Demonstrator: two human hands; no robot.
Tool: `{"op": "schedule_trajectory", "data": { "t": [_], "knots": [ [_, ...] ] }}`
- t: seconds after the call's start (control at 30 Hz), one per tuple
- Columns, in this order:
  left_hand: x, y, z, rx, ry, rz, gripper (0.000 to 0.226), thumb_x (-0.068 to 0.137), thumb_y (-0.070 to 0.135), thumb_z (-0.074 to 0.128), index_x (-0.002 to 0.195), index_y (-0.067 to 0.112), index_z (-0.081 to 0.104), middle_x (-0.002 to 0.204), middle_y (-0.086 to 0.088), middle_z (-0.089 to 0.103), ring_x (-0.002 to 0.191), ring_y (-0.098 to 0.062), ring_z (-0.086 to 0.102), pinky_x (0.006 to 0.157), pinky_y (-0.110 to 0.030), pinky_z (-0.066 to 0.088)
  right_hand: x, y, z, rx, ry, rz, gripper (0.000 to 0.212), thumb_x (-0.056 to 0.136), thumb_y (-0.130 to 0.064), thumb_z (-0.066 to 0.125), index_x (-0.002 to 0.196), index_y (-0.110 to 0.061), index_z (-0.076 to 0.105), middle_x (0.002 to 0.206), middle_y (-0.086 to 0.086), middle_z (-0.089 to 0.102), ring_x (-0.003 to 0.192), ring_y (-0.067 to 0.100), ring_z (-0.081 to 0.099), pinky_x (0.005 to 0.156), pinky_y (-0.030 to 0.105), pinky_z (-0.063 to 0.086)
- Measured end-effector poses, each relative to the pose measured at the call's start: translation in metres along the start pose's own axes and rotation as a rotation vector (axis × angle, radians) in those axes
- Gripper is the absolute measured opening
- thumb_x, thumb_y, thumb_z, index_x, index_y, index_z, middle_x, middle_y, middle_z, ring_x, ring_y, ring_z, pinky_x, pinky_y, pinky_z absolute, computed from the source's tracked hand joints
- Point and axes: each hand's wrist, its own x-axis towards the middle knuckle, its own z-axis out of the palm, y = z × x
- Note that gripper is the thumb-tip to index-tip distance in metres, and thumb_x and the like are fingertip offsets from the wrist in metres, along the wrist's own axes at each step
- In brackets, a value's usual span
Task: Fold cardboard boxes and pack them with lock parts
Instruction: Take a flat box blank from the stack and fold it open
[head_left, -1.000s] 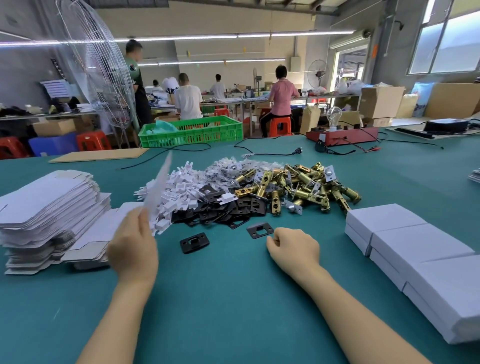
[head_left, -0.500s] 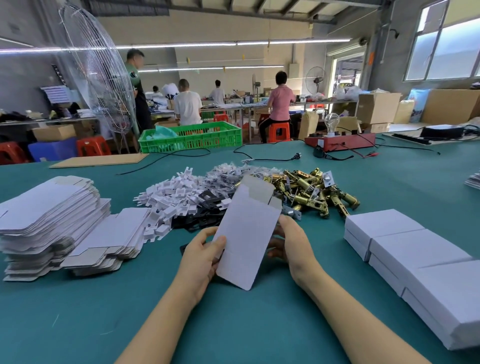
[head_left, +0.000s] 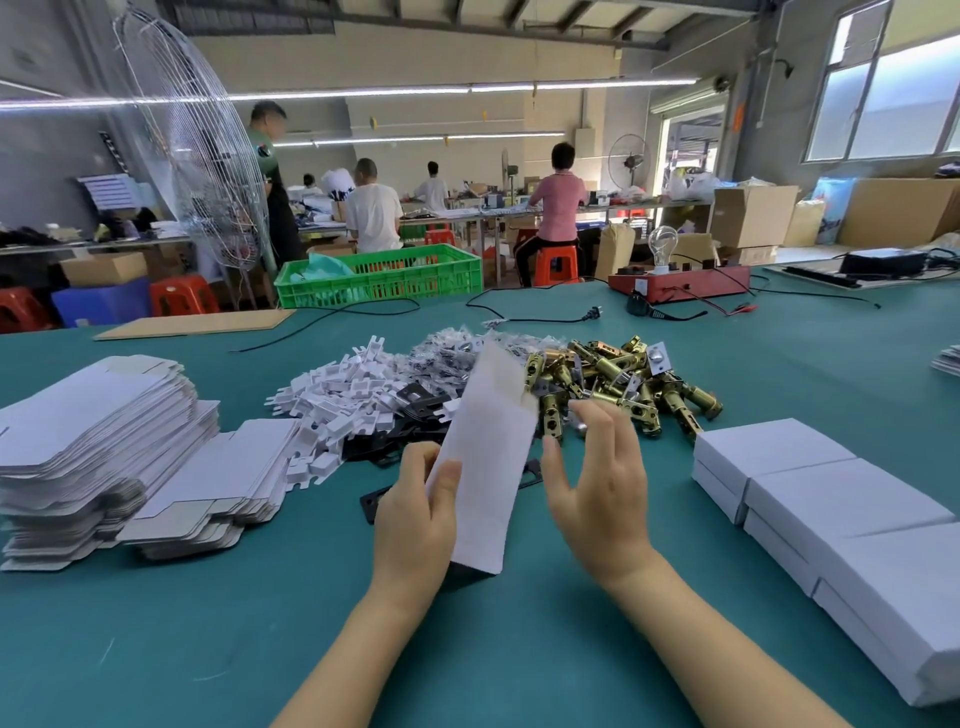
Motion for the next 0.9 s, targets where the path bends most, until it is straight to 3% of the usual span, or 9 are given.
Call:
{"op": "schedule_trajectory", "data": {
  "t": [0.07,0.17,0.23,0.33,0.53,0.63,0.73,0.83,0.9],
  "knots": [
    [0.002,0.004,-0.001,0.008,0.022,0.153,0.005,0.099,0.031,0.047,0.096,0.035,0.048,0.074,0.003,0.060,0.063,-0.015,0.052,0.054,-0.021,0.037,0.004,-0.006,-0.003,0.055,0.019,0.023,0.036,0.086,-0.024,0.059,0.112,0.002,0.054,0.107,0.015,0.057,0.101,0.028,0.054,0.088,0.038,0.049],
    [0.006,0.005,-0.002,-0.017,-0.044,0.278,0.020,0.096,0.021,0.049,0.102,0.040,0.052,0.086,0.011,0.061,0.069,-0.010,0.056,0.063,-0.019,0.043,0.009,-0.007,-0.007,0.047,-0.013,0.063,0.041,0.082,-0.026,0.062,0.109,0.004,0.057,0.108,0.015,0.057,0.101,0.027,0.051,0.090,0.037,0.045],
    [0.009,0.007,-0.002,-0.093,-0.133,0.232,0.026,0.096,0.024,0.049,0.101,0.050,0.052,0.083,0.017,0.060,0.067,-0.004,0.051,0.063,-0.021,0.042,0.011,-0.005,-0.009,0.055,-0.049,0.088,0.038,0.077,-0.018,0.070,0.108,0.002,0.057,0.104,0.011,0.055,0.097,0.025,0.050,0.088,0.028,0.041],
    [0.010,0.008,-0.004,-0.148,-0.178,0.196,0.033,0.096,0.027,0.048,0.099,0.059,0.052,0.085,0.021,0.061,0.072,0.002,0.052,0.068,-0.012,0.040,0.014,-0.005,-0.014,0.175,-0.152,0.188,0.036,0.077,-0.009,0.076,0.105,-0.002,0.056,0.100,0.004,0.054,0.095,0.023,0.052,0.082,0.013,0.037],
    [0.012,0.004,-0.007,-0.159,-0.141,0.112,0.021,0.095,0.032,0.047,0.097,0.052,0.053,0.089,0.011,0.063,0.078,-0.001,0.056,0.070,-0.011,0.041,0.026,-0.005,-0.021,0.310,-0.320,0.320,0.024,0.079,-0.017,0.075,0.098,-0.014,0.060,0.095,-0.005,0.057,0.089,0.009,0.052,0.073,0.016,0.039],
    [0.008,0.001,-0.006,0.003,-0.047,0.213,0.017,0.096,0.028,0.051,0.106,0.036,0.063,0.085,0.017,0.067,0.082,0.000,0.060,0.071,-0.012,0.045,0.028,-0.006,-0.025,0.267,-0.370,0.289,0.019,0.078,-0.019,0.075,0.084,-0.016,0.057,0.085,-0.008,0.055,0.083,0.003,0.049,0.065,0.011,0.035],
    [0.006,0.000,-0.004,0.273,0.137,0.446,0.026,0.095,0.022,0.054,0.107,0.005,0.070,0.096,-0.001,0.071,0.090,-0.015,0.062,0.080,-0.028,0.048,0.028,-0.010,-0.025,0.239,-0.413,0.308,0.025,0.077,-0.023,0.076,0.080,-0.016,0.052,0.082,-0.009,0.055,0.084,0.002,0.050,0.064,0.013,0.036],
    [0.006,0.004,-0.002,0.579,0.279,0.611,0.031,0.093,0.022,0.059,0.118,0.004,0.066,0.105,-0.008,0.070,0.102,-0.023,0.058,0.090,-0.041,0.045,0.033,-0.014,-0.029,0.285,-0.451,0.314,0.025,0.077,-0.021,0.077,0.080,-0.021,0.052,0.078,-0.014,0.058,0.078,0.000,0.054,0.065,0.013,0.039],
    [0.001,0.008,0.004,0.754,0.239,0.611,0.056,0.087,0.037,0.067,0.130,0.004,0.054,0.116,-0.013,0.066,0.111,-0.026,0.052,0.097,-0.051,0.041,0.035,-0.019,-0.030,0.317,-0.500,0.339,0.021,0.078,-0.019,0.076,0.083,-0.022,0.056,0.079,-0.014,0.064,0.078,0.000,0.059,0.070,0.020,0.045]
  ]
}}
